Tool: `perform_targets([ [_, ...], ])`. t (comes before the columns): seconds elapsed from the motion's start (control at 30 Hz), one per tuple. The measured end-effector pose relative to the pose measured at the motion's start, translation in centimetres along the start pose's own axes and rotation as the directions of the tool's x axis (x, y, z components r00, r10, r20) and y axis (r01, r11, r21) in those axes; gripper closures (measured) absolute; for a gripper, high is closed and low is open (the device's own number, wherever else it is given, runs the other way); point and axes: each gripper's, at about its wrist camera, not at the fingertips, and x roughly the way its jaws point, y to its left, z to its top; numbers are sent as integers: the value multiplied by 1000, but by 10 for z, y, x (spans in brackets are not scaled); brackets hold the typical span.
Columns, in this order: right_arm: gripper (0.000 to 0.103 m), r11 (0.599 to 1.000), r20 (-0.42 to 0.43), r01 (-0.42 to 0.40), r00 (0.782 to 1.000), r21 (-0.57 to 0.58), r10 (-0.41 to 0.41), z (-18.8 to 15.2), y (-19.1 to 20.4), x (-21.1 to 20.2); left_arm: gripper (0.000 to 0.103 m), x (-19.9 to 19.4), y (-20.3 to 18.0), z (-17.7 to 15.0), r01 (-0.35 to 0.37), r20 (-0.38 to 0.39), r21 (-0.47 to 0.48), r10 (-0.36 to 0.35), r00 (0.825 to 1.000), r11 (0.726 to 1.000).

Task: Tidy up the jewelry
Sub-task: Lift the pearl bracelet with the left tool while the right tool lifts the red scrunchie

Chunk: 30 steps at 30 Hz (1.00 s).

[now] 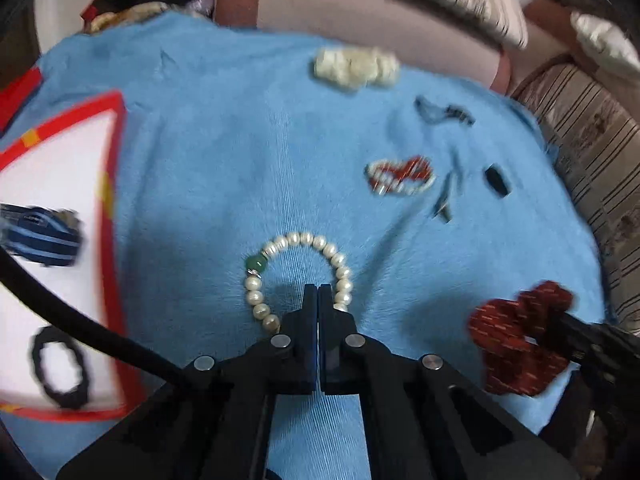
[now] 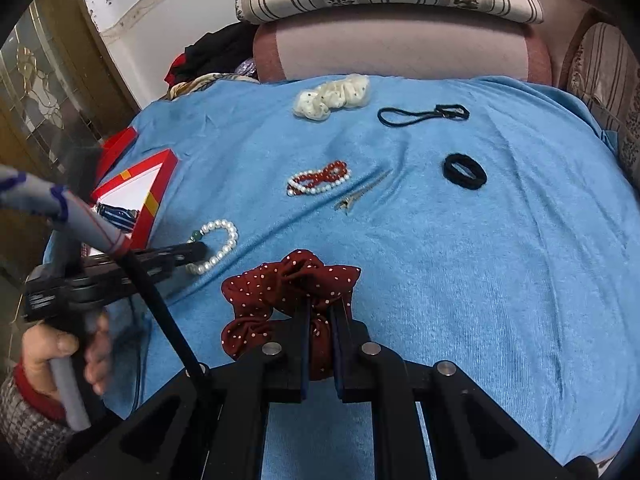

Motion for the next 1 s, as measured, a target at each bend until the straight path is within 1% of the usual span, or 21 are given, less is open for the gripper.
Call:
perform_targets([
  [0.13, 93, 999, 18, -25, 1000, -37, 26, 15, 18, -1, 103, -64, 13, 5, 20, 111, 4, -20, 994, 1000],
  [0.2, 93, 998, 30, -30, 999, -61, 32, 22, 30, 1, 103, -81, 24, 8, 20, 129, 3, -20, 991, 1000],
  [0.27, 93, 998, 37, -42, 998, -53, 44, 25, 36, 4, 103, -84, 30, 11, 24, 118, 14, -26, 993, 1000],
  [0.33, 93, 998, 32, -50, 998, -42, 51, 25, 39, 7, 101, -76, 32, 12, -4, 111, 25, 2, 994, 1000],
  [0.4, 92, 998, 21, -48, 999, -40, 49, 20, 39, 9, 93, -64, 32, 14, 2, 92, 35, -6, 996, 999],
  [0.43, 91, 998, 14, -45, 999, -40, 46, 18, 38, 10, 80, -56, 33, 14, 8, 75, 31, -11, 997, 999],
  [0.47, 91, 998, 10, -41, 999, -41, 42, 15, 36, 10, 70, -43, 33, 13, 4, 56, 18, -5, 998, 1000],
  [0.5, 90, 998, 7, -38, 999, -40, 38, 13, 34, 10, 68, -34, 33, 12, 0, 47, 11, -1, 999, 1000],
  [0.57, 90, 999, 1, -36, 999, -31, 36, 9, 27, 10, 68, -13, 33, 11, -7, 16, 2, 7, 1000, 1000],
  [0.63, 89, 999, -3, -37, 999, -16, 37, 8, 20, 12, 68, 6, 34, 11, 0, -21, -14, 0, 1000, 1000],
  [0.77, 89, 999, -7, -49, 999, 20, 49, 7, 7, 18, 68, 30, 27, 8, 4, -63, -2, -4, 998, 1000],
  [0.8, 89, 998, -9, -54, 998, 28, 55, 7, 5, 20, 68, 34, 25, 9, 1, -68, 5, -1, 998, 1000],
  [0.87, 89, 997, -13, -62, 998, 37, 63, 6, 2, 23, 68, 38, 21, 11, -9, -54, 28, 10, 999, 1000],
  [1.0, 89, 997, -16, -71, 997, 41, 72, 6, -1, 29, 68, 44, 17, 16, -6, -56, 50, 8, 998, 999],
])
